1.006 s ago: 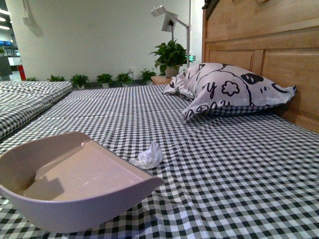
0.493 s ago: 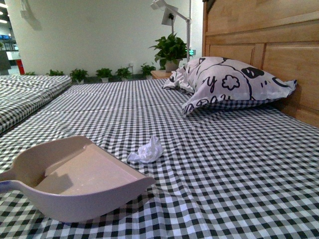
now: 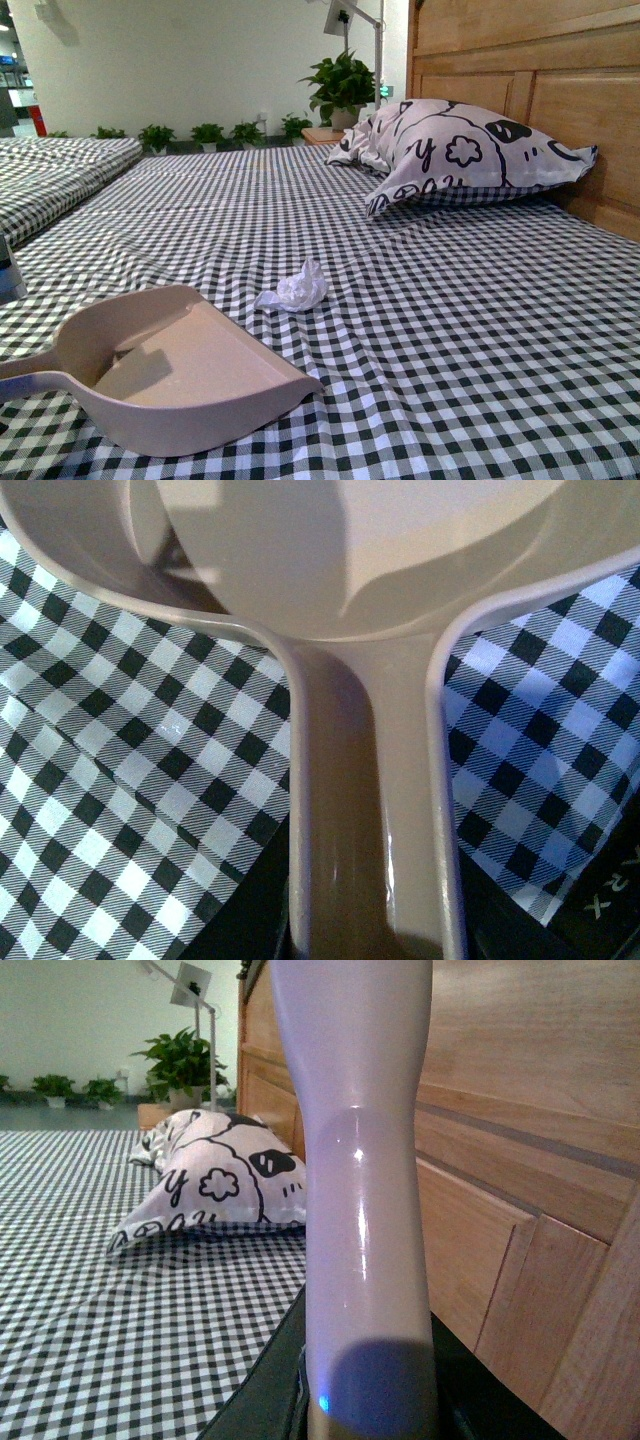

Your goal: Clean up trash

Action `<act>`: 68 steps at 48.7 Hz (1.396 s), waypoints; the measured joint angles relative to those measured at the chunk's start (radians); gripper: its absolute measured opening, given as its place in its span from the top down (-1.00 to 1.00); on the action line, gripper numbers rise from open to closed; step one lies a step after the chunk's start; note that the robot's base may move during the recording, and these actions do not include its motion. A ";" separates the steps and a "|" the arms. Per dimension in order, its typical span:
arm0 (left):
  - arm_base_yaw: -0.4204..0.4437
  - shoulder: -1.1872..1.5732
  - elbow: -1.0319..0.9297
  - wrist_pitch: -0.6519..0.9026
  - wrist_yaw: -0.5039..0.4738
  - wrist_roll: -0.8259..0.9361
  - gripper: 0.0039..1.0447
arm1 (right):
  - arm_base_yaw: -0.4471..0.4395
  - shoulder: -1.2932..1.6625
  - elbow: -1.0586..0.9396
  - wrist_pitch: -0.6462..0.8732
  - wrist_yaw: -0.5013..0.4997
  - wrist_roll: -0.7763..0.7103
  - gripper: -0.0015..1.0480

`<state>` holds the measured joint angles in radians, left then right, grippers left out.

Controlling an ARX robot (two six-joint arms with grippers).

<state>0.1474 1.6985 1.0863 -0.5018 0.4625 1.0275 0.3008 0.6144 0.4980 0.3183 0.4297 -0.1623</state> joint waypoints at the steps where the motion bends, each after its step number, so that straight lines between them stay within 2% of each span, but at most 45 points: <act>1: 0.000 0.001 0.003 -0.006 -0.003 0.002 0.53 | 0.000 0.000 0.000 0.000 0.000 0.000 0.63; 12: -0.001 0.002 0.006 -0.013 -0.008 0.009 0.53 | 0.000 0.005 0.006 -0.021 0.003 0.007 0.63; 16: -0.001 0.002 0.006 -0.014 -0.011 0.011 0.53 | 0.005 0.109 0.183 -0.423 -0.018 0.118 0.63; 22: -0.001 0.002 0.006 -0.014 -0.011 0.011 0.53 | 0.014 0.291 0.331 -0.660 -0.093 0.154 0.64; 25: -0.001 0.003 0.006 -0.015 -0.011 0.013 0.53 | 0.021 0.429 0.392 -0.657 -0.167 0.162 0.64; 30: -0.002 0.003 0.006 -0.015 -0.011 0.014 0.53 | 0.026 0.652 0.494 -0.623 -0.236 0.171 0.64; 43: -0.002 0.003 0.007 -0.015 -0.011 0.016 0.53 | 0.060 1.004 0.711 -0.546 -0.262 0.151 0.64; 53: -0.002 0.003 0.007 -0.015 -0.011 0.016 0.53 | 0.079 1.214 0.843 -0.555 -0.293 0.220 0.64; 58: -0.002 0.003 0.007 -0.015 -0.011 0.016 0.53 | 0.097 1.278 0.863 -0.554 -0.288 0.231 0.64; 68: -0.002 0.003 0.007 -0.015 -0.011 0.016 0.53 | 0.135 1.342 0.867 -0.562 -0.358 0.274 0.64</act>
<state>0.1459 1.7016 1.0931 -0.5171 0.4519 1.0435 0.4362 1.9560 1.3647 -0.2440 0.0715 0.1116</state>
